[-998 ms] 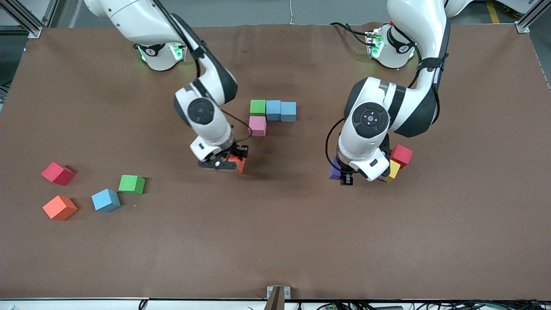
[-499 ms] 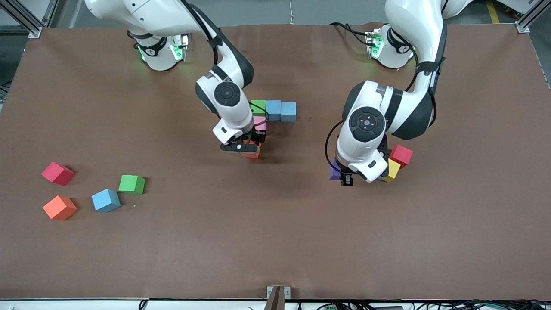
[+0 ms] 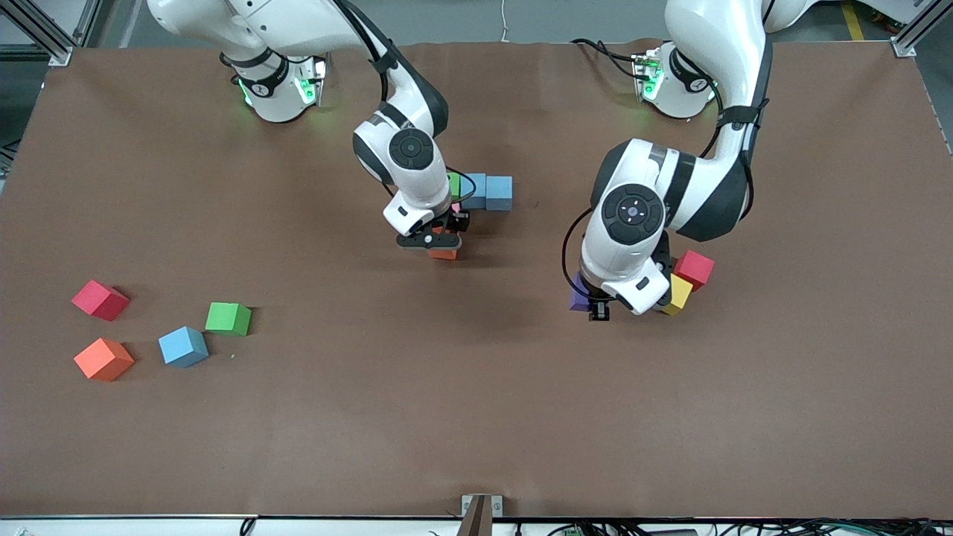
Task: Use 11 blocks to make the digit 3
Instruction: 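Place the orange cube next to the pink cube with the right gripper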
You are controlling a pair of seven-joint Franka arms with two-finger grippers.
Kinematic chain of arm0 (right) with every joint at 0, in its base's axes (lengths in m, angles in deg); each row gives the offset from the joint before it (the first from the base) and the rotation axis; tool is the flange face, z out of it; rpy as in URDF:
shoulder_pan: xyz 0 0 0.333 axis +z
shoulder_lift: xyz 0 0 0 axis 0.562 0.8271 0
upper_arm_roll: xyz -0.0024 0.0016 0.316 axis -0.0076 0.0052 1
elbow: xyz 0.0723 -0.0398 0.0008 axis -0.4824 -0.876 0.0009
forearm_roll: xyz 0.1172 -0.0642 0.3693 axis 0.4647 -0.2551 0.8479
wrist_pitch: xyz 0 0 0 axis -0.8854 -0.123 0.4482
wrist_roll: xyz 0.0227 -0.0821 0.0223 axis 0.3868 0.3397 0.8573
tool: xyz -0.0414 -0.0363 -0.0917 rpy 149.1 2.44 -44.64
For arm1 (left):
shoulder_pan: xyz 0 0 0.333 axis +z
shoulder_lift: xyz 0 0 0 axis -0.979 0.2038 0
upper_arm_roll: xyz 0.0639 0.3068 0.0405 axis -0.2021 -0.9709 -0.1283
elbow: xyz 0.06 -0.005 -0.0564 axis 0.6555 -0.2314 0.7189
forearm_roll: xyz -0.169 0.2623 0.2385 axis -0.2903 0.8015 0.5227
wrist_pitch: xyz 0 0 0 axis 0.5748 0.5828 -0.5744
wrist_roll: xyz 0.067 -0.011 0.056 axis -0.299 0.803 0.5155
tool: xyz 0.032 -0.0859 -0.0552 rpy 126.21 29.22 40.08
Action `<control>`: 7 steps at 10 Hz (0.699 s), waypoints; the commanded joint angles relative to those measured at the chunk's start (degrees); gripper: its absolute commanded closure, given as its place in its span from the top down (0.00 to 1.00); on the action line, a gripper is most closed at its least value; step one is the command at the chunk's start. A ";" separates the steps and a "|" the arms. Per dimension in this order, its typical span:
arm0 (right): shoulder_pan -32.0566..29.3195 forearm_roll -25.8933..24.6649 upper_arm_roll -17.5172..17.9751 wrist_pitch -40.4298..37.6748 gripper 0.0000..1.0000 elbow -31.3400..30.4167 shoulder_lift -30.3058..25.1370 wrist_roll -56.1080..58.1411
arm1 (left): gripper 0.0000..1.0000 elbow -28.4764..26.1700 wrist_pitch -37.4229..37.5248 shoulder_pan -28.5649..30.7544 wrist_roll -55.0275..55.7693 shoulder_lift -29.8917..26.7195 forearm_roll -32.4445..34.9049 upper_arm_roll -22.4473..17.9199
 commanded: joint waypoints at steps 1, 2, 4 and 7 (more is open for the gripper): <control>0.95 -0.05 -0.74 1.86 0.00 -3.02 -1.93 -0.78 | 0.13 0.35 0.86 -0.20 1.81 0.00 1.37 0.13; 1.21 -0.22 -0.74 1.95 0.00 -3.02 -1.85 -0.87 | 0.13 0.35 0.86 -0.20 2.25 0.00 1.37 0.22; 1.39 -0.31 -0.74 1.95 0.37 -2.93 -1.85 -0.87 | 0.13 0.35 0.86 -1.24 4.09 0.44 1.37 0.22; 1.74 -0.58 -1.00 1.95 0.98 -2.58 -1.76 -0.78 | 0.13 0.53 0.77 -5.11 9.44 2.11 1.89 0.22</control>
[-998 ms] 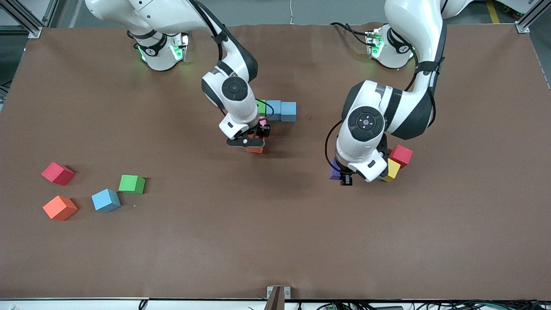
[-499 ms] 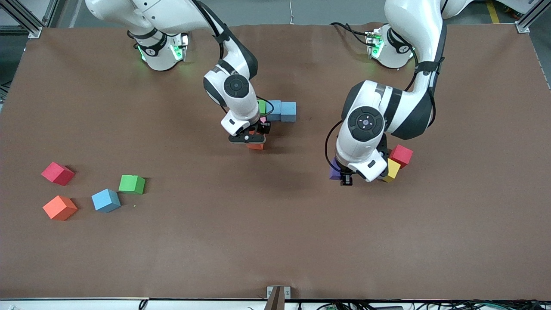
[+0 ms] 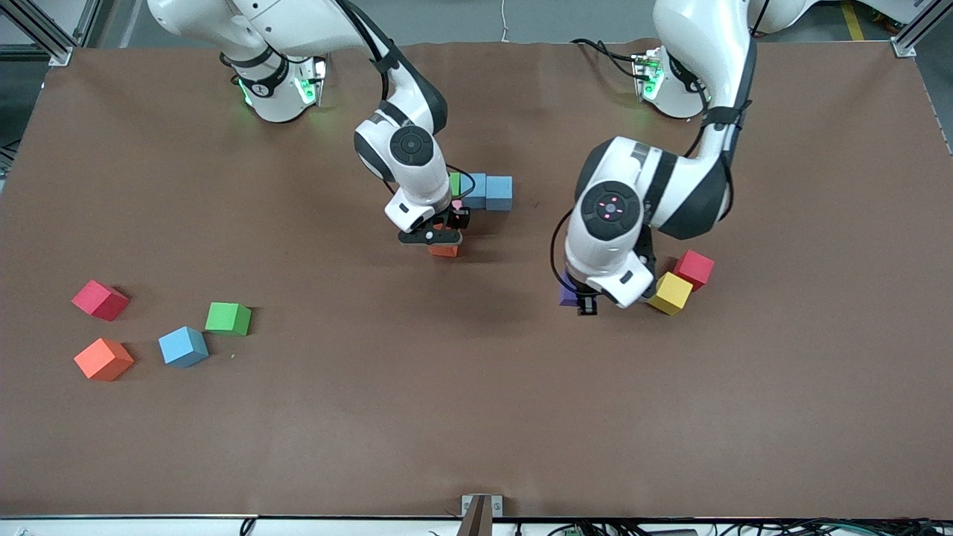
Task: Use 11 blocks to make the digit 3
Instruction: 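Set the purple cube beside orange with the left gripper while the right gripper withdraws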
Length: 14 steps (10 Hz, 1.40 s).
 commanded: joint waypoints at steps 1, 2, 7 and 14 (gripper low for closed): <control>0.77 -0.53 -0.84 0.31 1.00 -1.33 -1.74 -0.78 | 0.13 0.56 0.56 -3.36 4.61 1.74 1.71 -0.20; 0.51 -0.53 -0.93 0.14 1.00 -1.07 -1.74 -0.70 | 0.13 0.65 0.21 -4.33 6.45 2.53 1.62 -0.11; -7.37 -0.26 -0.49 -4.60 1.00 -0.72 -7.07 0.79 | 0.13 0.65 -3.04 -8.29 13.49 4.91 1.27 0.07; -38.82 0.18 -0.84 -9.62 1.00 -0.63 -10.88 38.87 | 0.13 0.74 -15.07 -14.26 21.39 11.40 1.09 1.82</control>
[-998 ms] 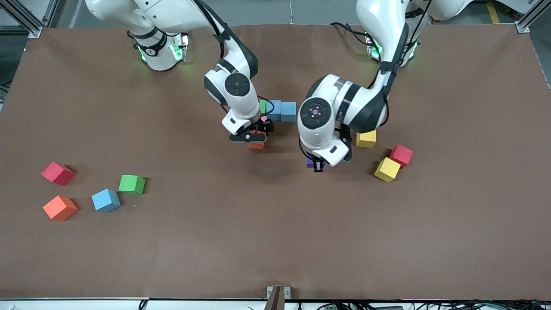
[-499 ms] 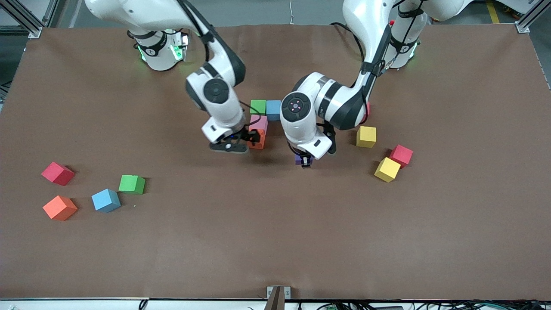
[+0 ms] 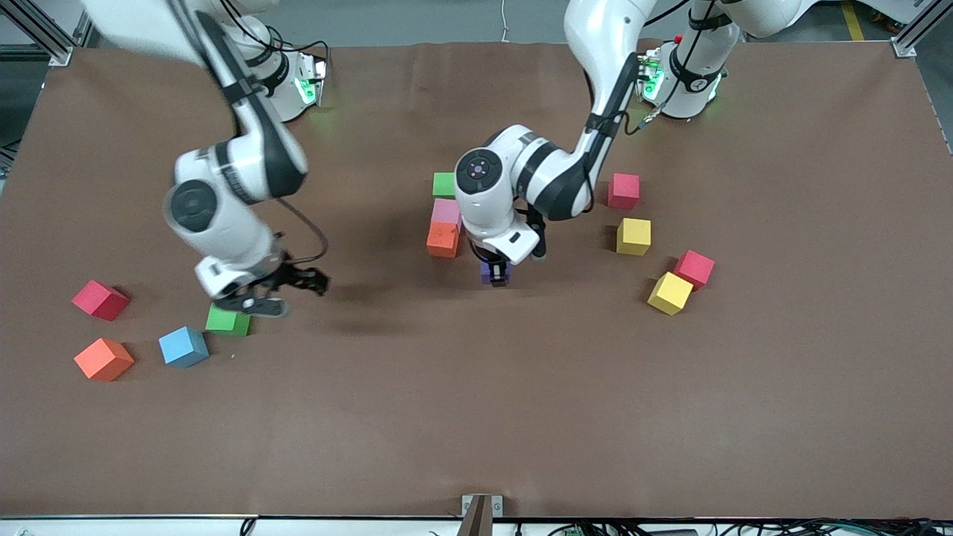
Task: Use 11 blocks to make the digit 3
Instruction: 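Set the purple cube beside orange with the left gripper while the right gripper withdraws, then grasp the green cube with the right gripper while the left gripper holds purple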
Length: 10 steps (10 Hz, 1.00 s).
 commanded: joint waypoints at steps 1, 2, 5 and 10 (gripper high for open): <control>-8.11 -0.55 1.18 2.05 1.00 -1.26 0.15 11.05 | 0.13 0.62 -2.72 -2.15 2.98 2.29 0.66 0.06; -9.61 -1.25 1.09 2.76 1.00 -1.09 1.20 13.52 | 0.13 0.61 -2.99 -3.56 3.77 3.16 0.66 0.06; -11.74 -6.35 1.00 8.37 1.00 -1.00 6.20 14.34 | 0.13 0.62 -4.93 -4.62 4.92 4.75 0.66 0.15; -13.14 -9.43 0.91 11.03 1.00 0.84 9.38 14.34 | 0.13 0.61 -5.19 -5.76 6.94 4.93 0.57 0.59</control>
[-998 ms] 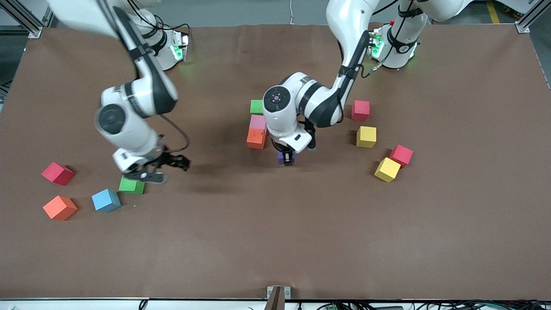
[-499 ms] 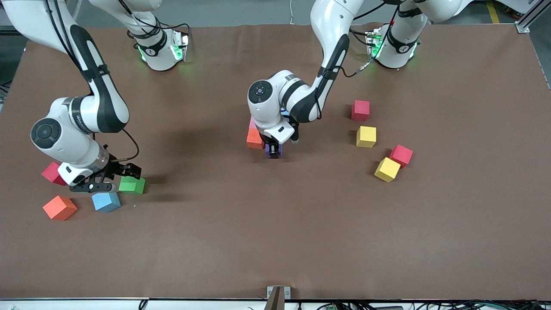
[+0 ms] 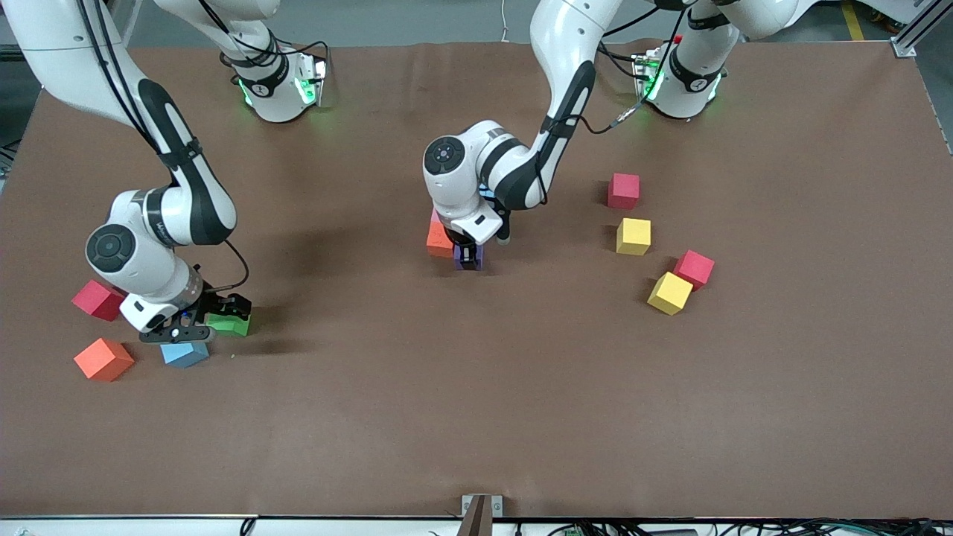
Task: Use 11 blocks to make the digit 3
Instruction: 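Grasp the green cube with the right gripper while the left gripper holds purple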
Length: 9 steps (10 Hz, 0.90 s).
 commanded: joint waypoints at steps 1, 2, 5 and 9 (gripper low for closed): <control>-1.27 -2.28 1.00 0.55 1.00 1.89 1.85 0.25 | 0.13 0.53 -0.31 -1.28 1.64 0.20 0.57 -0.20; -1.97 -2.29 1.00 2.30 1.00 1.90 2.99 0.16 | 0.13 0.44 -0.31 -1.29 1.99 0.12 0.48 -0.20; -3.03 -2.29 1.00 4.06 1.00 1.90 5.01 0.16 | 0.14 0.09 -0.31 -1.29 1.91 0.20 0.66 0.16; -2.42 -2.20 1.09 3.90 0.07 1.64 5.73 -0.89 | 0.43 -0.35 -0.31 -1.20 1.12 0.20 0.92 0.16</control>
